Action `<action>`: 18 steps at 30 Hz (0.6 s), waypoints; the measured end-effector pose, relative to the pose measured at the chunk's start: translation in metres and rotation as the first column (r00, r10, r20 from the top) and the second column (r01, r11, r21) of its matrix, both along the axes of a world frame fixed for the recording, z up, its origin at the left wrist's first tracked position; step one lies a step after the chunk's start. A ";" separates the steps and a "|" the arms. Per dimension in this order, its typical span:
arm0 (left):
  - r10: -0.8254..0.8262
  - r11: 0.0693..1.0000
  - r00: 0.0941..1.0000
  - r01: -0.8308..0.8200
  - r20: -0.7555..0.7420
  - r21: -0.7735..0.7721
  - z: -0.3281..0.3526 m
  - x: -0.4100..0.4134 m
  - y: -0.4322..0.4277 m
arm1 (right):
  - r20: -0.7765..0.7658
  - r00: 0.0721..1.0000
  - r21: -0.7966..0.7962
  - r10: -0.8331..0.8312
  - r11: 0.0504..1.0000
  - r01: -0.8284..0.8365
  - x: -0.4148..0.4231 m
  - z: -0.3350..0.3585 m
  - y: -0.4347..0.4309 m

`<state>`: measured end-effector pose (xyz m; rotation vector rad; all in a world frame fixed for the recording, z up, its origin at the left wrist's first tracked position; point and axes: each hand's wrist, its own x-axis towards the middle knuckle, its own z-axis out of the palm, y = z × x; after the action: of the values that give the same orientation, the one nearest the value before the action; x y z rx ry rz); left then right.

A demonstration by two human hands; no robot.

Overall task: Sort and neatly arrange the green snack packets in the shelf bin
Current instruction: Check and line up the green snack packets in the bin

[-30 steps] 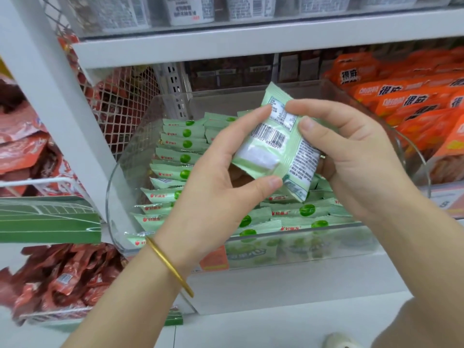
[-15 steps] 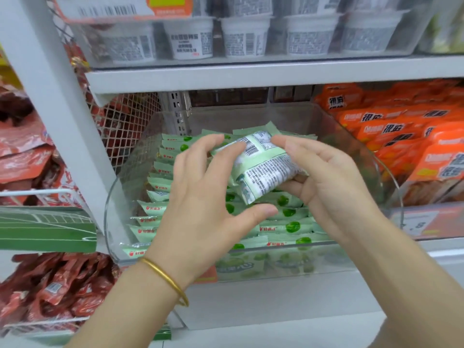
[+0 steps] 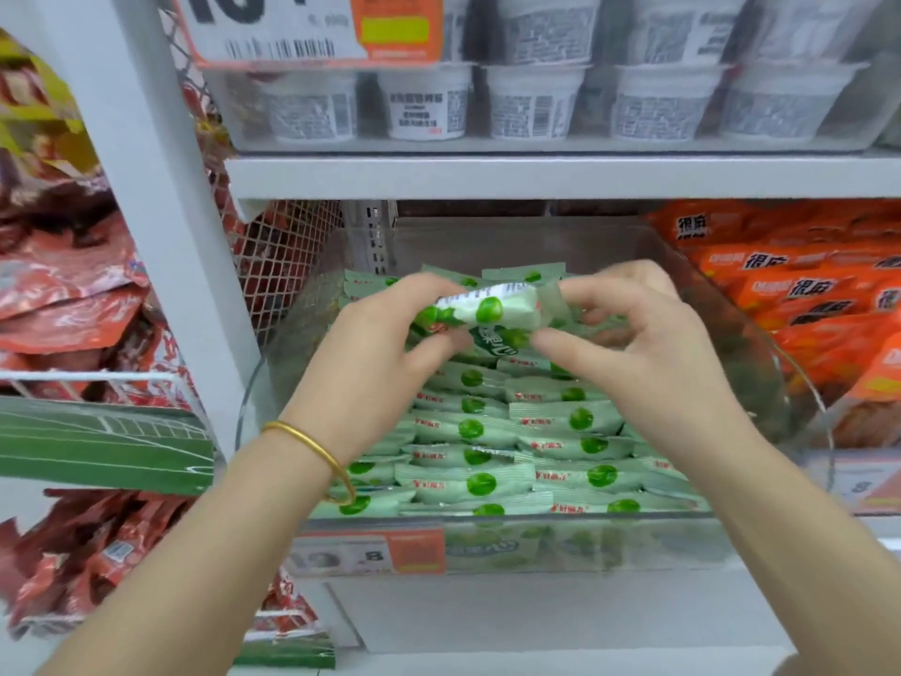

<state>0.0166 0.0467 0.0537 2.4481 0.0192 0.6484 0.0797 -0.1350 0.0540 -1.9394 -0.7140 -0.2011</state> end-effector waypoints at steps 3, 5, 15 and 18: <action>-0.052 0.995 0.999 0.053 0.014 -0.088 0.003 0.004 0.001 | 0.105 0.993 -0.036 0.051 0.998 -0.048 0.004 0.001 0.008; -0.051 0.991 0.998 0.055 0.037 -0.119 0.003 0.005 -0.001 | 0.127 0.991 -0.020 0.028 0.999 -0.026 0.004 -0.002 0.013; 0.242 0.933 0.929 -0.143 -0.279 0.331 -0.023 0.000 0.010 | 0.291 0.938 -0.145 -0.190 0.960 0.240 0.001 -0.011 0.023; 0.256 0.928 0.917 -0.145 -0.305 0.343 -0.023 0.000 0.010 | 0.354 0.916 -0.253 -0.188 0.924 0.288 0.002 -0.004 0.031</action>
<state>0.0163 0.0565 0.0307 2.8710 0.3400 0.3130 0.0818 -0.1041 0.0497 -2.3181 -0.7479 -0.6074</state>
